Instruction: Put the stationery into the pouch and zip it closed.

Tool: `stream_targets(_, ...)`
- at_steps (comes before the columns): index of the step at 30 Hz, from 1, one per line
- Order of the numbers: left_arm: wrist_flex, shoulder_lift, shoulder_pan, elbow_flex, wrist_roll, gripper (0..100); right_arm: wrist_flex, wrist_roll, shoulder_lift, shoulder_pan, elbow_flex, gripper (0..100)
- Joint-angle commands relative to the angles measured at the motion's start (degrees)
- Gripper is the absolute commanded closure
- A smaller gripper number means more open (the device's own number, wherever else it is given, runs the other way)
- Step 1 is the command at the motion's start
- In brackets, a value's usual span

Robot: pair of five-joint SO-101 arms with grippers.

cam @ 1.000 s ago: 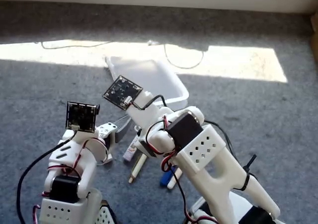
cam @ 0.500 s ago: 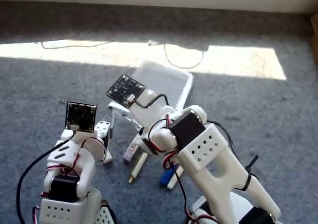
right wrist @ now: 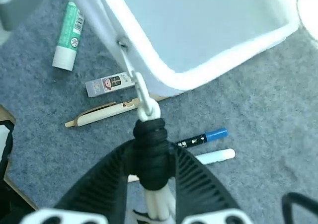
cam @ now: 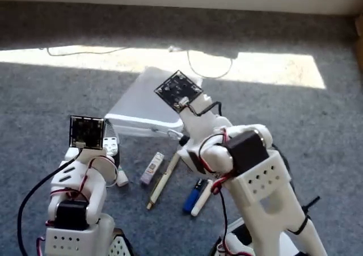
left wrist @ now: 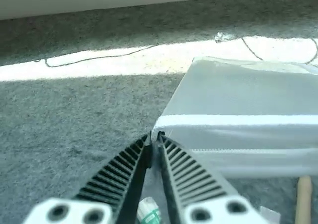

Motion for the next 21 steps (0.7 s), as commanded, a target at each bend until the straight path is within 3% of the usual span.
stream_targets(1, -1.05, -0.4, -2.24, -2.59, -0.35, 99, 1.71, 2.64, -5.05, 3.74, -0.4, 99.4)
stream_targets(5, -0.97, -0.4, -2.33, -3.03, -0.35, 99, 1.71, 3.08, -5.49, 6.02, -0.31, 99.4)
stream_targets(10, 5.71, -0.4, -2.07, -7.25, -0.53, 98, 1.63, 3.08, -5.49, 6.02, -0.31, 99.4)
stream_targets(16, 7.65, 0.13, -1.98, -7.6, -0.26, 79, 1.71, 2.99, -5.93, 6.02, -0.31, 99.4)
stream_targets(21, 6.95, 0.22, -1.89, -6.37, -0.26, 77, 3.38, 3.25, -6.02, 5.93, -0.66, 99.4)
